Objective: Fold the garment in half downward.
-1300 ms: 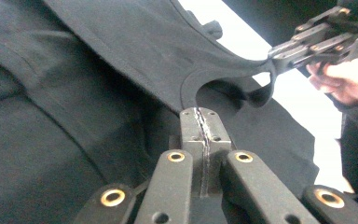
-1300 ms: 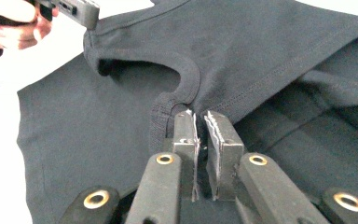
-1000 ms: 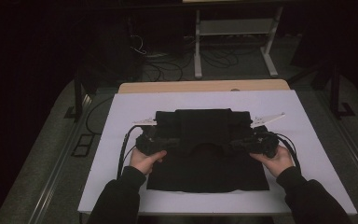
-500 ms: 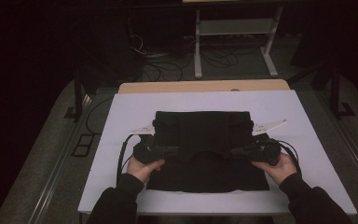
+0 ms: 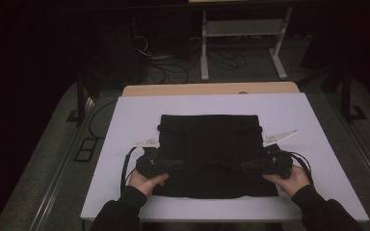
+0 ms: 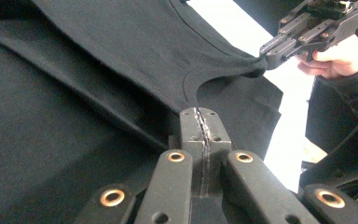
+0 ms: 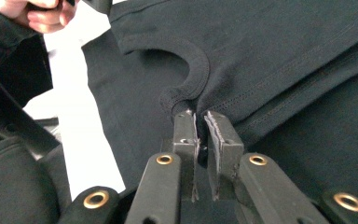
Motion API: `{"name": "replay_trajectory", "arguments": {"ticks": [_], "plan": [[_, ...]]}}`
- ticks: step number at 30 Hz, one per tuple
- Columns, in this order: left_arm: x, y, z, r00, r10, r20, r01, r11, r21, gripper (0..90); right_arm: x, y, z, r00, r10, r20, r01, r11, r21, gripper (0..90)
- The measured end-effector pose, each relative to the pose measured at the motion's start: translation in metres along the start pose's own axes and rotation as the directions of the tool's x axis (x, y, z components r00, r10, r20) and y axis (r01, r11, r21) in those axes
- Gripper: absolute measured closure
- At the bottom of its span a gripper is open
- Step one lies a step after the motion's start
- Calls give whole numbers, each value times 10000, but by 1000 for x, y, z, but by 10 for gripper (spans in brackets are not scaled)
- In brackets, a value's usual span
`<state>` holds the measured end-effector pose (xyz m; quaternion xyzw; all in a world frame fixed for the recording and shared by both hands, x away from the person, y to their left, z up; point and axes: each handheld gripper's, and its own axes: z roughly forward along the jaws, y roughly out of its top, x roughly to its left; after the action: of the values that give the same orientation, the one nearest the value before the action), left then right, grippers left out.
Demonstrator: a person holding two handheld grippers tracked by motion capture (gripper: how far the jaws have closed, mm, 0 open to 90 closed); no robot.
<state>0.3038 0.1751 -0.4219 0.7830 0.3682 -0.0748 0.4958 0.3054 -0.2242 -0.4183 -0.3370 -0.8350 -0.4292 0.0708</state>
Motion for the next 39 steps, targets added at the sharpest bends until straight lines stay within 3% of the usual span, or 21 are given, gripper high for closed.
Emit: {"name": "replay_trajectory", "arguments": {"ticks": [25, 39], "plan": [[-11, -17, -6, 9999, -30, 109, 23, 9979, 648, 891, 10, -15, 1, 9973, 173, -714, -105, 9955, 946, 814], [-23, -32, -10, 9998, -122, 159, 104, 9942, 1074, 890, 22, -25, -2, 9947, 192, -1006, -69, 9926, 1211, 813]]}}
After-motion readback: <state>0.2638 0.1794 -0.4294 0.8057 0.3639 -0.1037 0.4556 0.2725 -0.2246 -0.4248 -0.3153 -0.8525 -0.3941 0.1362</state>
